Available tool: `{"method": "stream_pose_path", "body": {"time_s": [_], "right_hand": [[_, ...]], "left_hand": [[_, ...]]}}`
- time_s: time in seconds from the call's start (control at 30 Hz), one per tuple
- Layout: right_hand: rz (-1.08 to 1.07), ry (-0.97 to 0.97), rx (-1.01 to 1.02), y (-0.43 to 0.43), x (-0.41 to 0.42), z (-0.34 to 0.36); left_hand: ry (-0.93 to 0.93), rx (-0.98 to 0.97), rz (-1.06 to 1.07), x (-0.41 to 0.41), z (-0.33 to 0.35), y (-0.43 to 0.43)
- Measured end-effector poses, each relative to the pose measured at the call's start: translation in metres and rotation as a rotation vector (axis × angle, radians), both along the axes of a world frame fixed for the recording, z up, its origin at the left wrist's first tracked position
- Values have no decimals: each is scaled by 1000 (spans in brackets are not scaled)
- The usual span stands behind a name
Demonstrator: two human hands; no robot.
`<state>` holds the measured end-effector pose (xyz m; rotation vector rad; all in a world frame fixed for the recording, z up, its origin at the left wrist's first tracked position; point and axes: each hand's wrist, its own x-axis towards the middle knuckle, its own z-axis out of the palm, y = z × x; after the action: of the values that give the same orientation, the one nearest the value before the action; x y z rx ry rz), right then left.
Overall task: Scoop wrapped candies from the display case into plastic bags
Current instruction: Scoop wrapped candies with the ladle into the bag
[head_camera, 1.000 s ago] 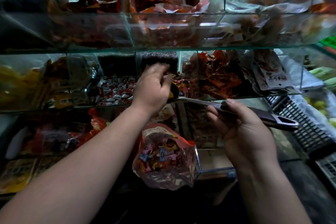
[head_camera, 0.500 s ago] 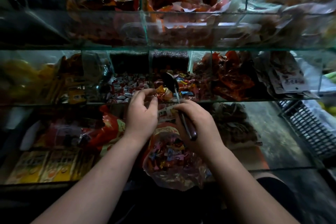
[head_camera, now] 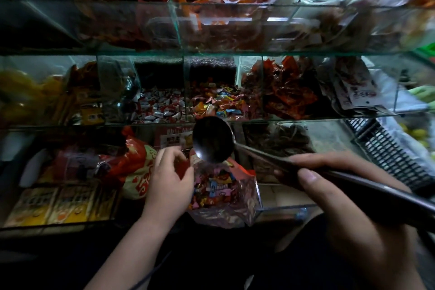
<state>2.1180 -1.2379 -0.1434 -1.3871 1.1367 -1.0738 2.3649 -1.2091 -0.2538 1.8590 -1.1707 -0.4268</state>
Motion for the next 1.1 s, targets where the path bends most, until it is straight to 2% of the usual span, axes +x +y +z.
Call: {"method": "stream_pose_path", "body": {"time_s": [0.1, 0.3, 0.43, 0.5, 0.6, 0.7, 0.77, 0.87, 1.0, 1.1], "right_hand": [[117, 263, -346, 23, -9, 7], [226, 515, -156, 1, 39, -69], [267, 433, -6, -15, 72, -129], [196, 411, 67, -21, 82, -146], [136, 377, 108, -27, 86, -149], [262, 361, 135, -29, 78, -137], [256, 343, 151, -29, 75, -133], [124, 397, 154, -24, 79, -141], [145, 377, 164, -11, 90, -147], [34, 135, 394, -19, 86, -140]], "left_hand": [[-41, 53, -15, -2, -9, 12], [-125, 65, -98, -6, -18, 19], [-150, 111, -144, -2, -30, 23], [-116, 118, -122, 3, -34, 24], [46, 110, -45, 12, -36, 26], [172, 112, -43, 12, -35, 27], [224, 86, -46, 11, -35, 27], [225, 54, -52, 9, -40, 26], [202, 44, -68, 6, -43, 28], [208, 61, -56, 7, -42, 28]]}}
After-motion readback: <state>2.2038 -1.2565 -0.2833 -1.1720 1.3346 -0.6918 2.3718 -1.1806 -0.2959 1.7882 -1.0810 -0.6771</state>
